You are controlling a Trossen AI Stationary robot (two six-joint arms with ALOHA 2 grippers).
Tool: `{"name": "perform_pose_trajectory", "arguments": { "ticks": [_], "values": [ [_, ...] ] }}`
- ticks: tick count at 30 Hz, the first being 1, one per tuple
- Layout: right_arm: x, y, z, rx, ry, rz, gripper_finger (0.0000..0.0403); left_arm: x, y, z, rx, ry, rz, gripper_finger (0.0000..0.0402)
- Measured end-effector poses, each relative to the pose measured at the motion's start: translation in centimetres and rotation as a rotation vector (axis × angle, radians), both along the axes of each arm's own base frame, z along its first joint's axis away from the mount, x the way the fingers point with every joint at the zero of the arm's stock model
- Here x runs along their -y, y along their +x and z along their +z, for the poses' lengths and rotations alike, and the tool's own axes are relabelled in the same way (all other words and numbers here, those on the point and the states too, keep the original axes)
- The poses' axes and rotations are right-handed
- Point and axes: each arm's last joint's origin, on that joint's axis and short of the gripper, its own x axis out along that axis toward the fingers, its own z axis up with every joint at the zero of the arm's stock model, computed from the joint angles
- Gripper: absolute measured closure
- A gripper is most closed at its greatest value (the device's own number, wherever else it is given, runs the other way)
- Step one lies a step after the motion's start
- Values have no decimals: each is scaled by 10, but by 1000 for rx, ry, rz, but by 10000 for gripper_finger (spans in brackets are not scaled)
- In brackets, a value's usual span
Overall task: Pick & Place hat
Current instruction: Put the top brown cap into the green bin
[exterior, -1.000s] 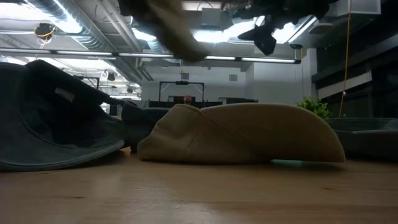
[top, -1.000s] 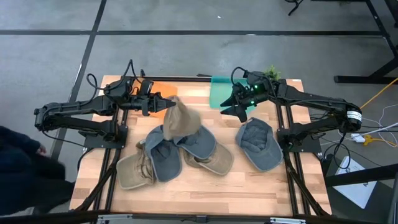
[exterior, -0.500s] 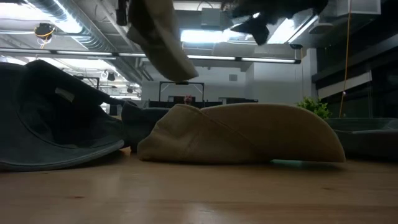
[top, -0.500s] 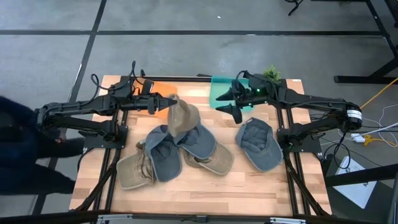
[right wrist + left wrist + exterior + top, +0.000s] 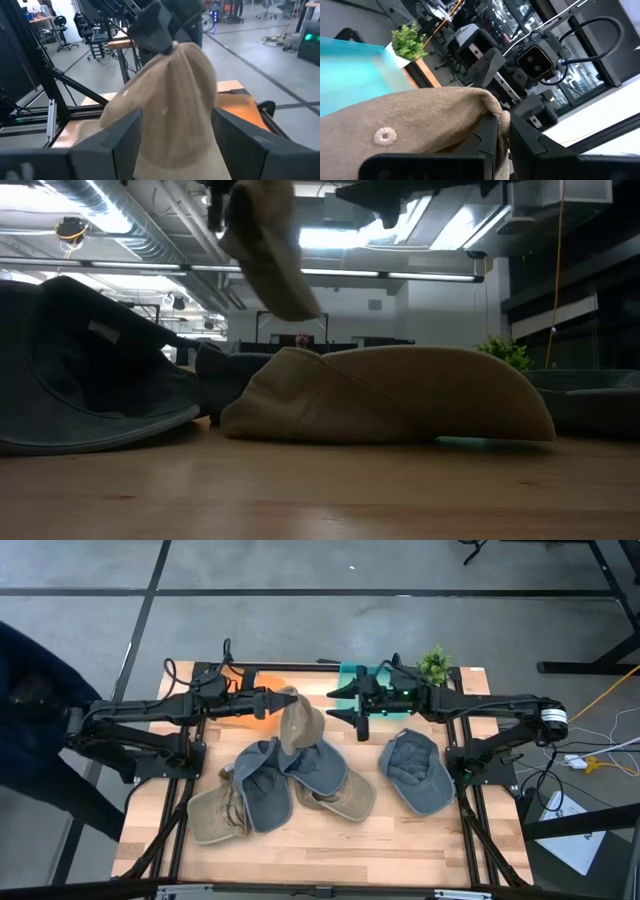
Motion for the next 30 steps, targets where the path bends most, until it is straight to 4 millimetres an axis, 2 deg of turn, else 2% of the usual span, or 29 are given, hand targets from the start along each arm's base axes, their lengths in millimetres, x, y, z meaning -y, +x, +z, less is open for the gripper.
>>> {"name": "perform_pose_trajectory", "arguments": {
  "ticks": [5, 11, 17, 25, 30],
  "values": [
    [4, 22, 6, -8, 24, 2, 167, -2, 8, -6, -22, -4, -4, 377],
    [7, 46, 9, -103, 55, 56, 167, -2, 12, -4, 11, 39, -6, 377],
    [10, 66, 9, -117, 50, 77, 167, -1, 12, -3, 21, 48, -30, 377],
    [12, 70, 7, -124, 29, 49, 173, 0, 12, -3, 21, 60, -60, 377],
    [12, 70, 6, -128, 34, 67, 235, 0, 12, -3, 20, 77, -72, 376]
  ]
}}
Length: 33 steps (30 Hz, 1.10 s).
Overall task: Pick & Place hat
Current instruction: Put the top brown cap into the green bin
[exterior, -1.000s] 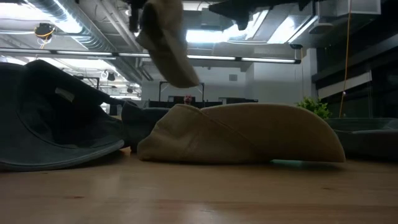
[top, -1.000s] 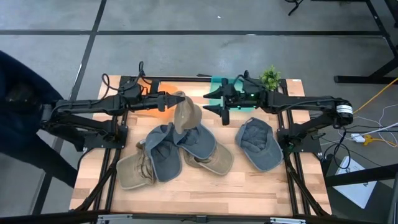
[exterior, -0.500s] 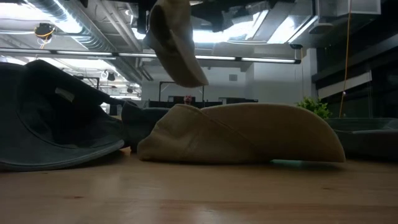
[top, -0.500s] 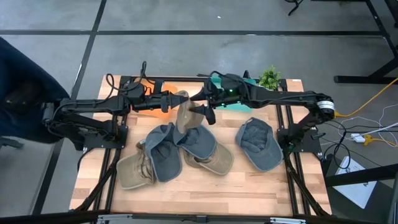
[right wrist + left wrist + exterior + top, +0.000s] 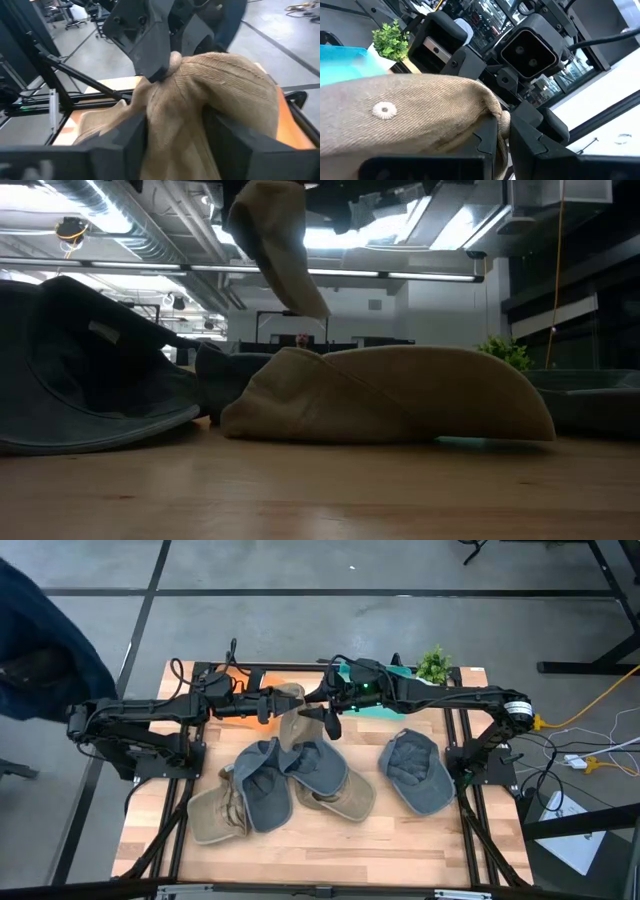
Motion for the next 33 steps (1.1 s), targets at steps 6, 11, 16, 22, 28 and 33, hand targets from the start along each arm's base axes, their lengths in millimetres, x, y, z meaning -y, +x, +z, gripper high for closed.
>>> {"name": "perform_pose_trajectory", "arguments": {
  "ticks": [6, 11, 16, 22, 28, 33],
  "values": [
    [0, 0, -2, -19, 10, 3, 355, 0, 0, 0, -5, 16, 1, 352],
    [0, -1, -4, -38, 19, 2, 383, 0, 0, -1, -12, 35, 2, 321],
    [0, -1, -3, -43, 30, -2, 380, 0, 0, -1, -11, 36, 2, 283],
    [-1, -11, 2, -72, -5, -49, 386, 0, 0, 0, -10, 36, 6, 237],
    [-1, -34, 14, -147, -89, -161, 388, 0, 0, 0, -5, 39, 7, 215],
    [0, -57, 27, -185, -130, -263, 394, 0, 0, 0, -4, 46, 7, 217]
  ]
}}
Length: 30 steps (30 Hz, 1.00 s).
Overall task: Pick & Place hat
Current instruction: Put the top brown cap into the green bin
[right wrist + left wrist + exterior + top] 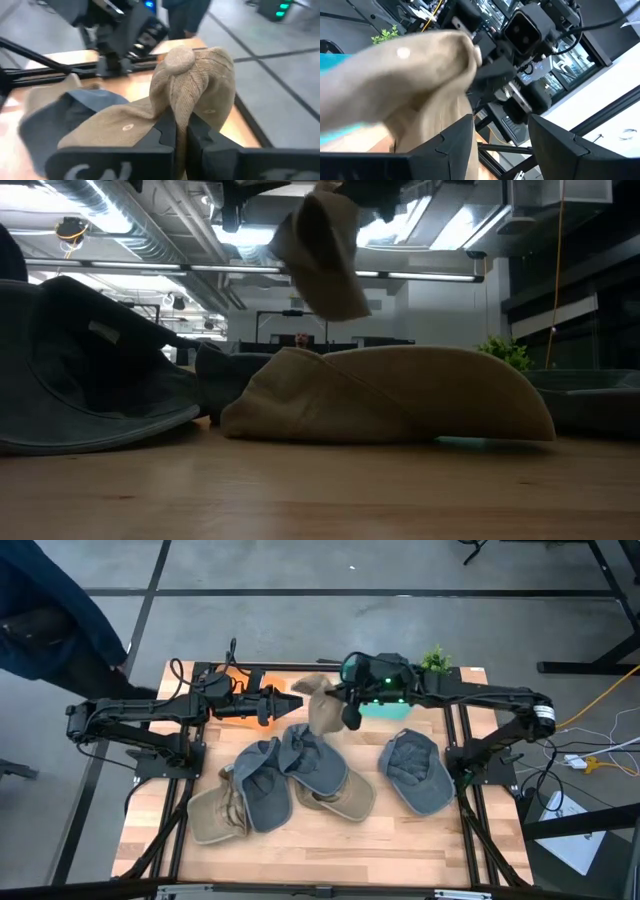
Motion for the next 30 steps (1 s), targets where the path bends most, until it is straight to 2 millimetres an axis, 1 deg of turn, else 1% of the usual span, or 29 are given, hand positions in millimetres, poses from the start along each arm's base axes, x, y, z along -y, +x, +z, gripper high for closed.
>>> {"name": "perform_pose_trajectory", "arguments": {
  "ticks": [5, 7, 11, 17, 23, 26, 30],
  "values": [
    [4, -21, 6, -66, -39, -132, 381, 0, 0, 0, -3, 20, 1, 215],
    [4, -28, 7, -92, -54, -179, 383, 0, 0, 0, -3, 20, 1, 215],
    [7, -38, 3, -180, -68, -243, 392, 0, 0, 0, -7, 20, 1, 217],
    [16, -51, -9, -341, -65, -347, 382, 0, 0, -1, -10, 20, 2, 215],
    [27, -59, -31, -469, -78, -362, 390, 0, 0, -1, -19, 43, 6, 217],
    [36, -63, -43, -541, -112, -367, 387, 0, 0, -2, -24, 42, 10, 217],
    [51, -72, -52, -621, -163, -424, 383, 0, 0, -3, -36, 39, 11, 217]
  ]
}}
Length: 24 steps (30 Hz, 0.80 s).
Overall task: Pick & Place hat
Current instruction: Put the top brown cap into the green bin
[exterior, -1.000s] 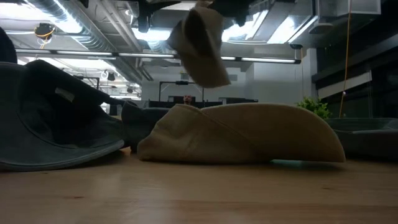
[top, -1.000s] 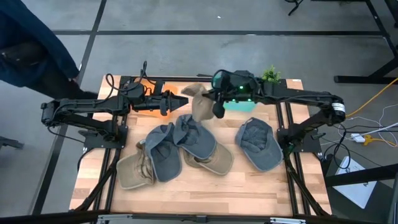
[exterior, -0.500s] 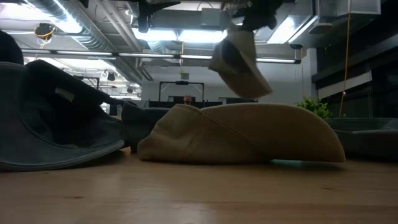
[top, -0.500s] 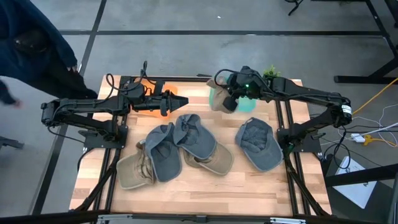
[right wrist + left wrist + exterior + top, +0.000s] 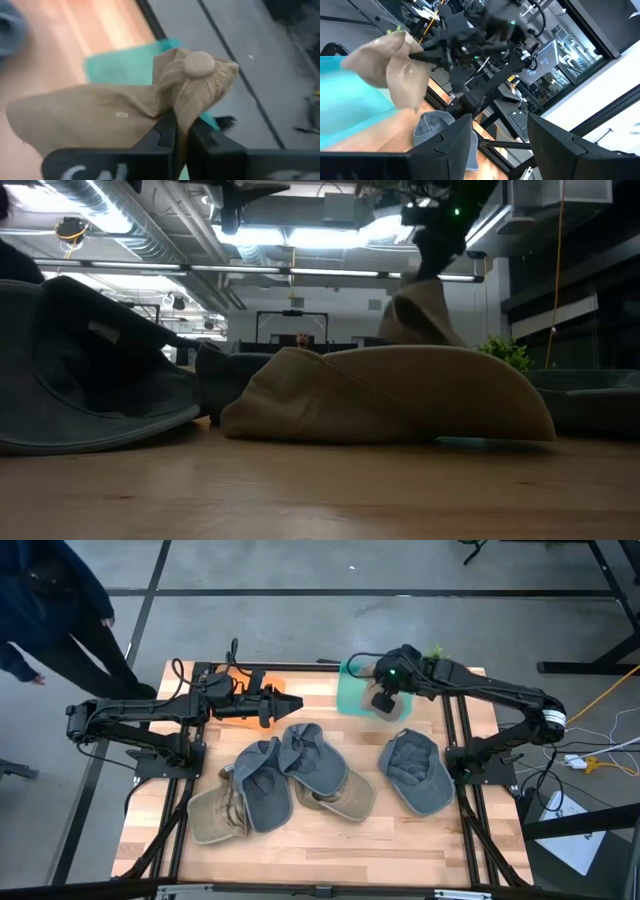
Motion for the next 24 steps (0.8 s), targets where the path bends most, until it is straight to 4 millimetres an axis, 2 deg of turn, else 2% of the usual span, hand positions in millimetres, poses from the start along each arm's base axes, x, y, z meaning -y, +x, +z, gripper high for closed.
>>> {"name": "perform_pose_trajectory", "arguments": {
  "ticks": [5, 13, 19, 24],
  "values": [
    [20, -8, -9, -34, -34, -35, 389, 0, 0, 0, -1, 0, 0, 217],
    [39, -13, -29, -44, -36, 97, 384, 0, 0, 0, -1, 0, 0, 217],
    [42, -16, -56, 12, 42, 90, 386, 0, 0, 0, -3, -1, 0, 217],
    [43, -14, -68, 82, 30, 94, 379, 0, 0, -1, -6, -9, 0, 217]
  ]
}}
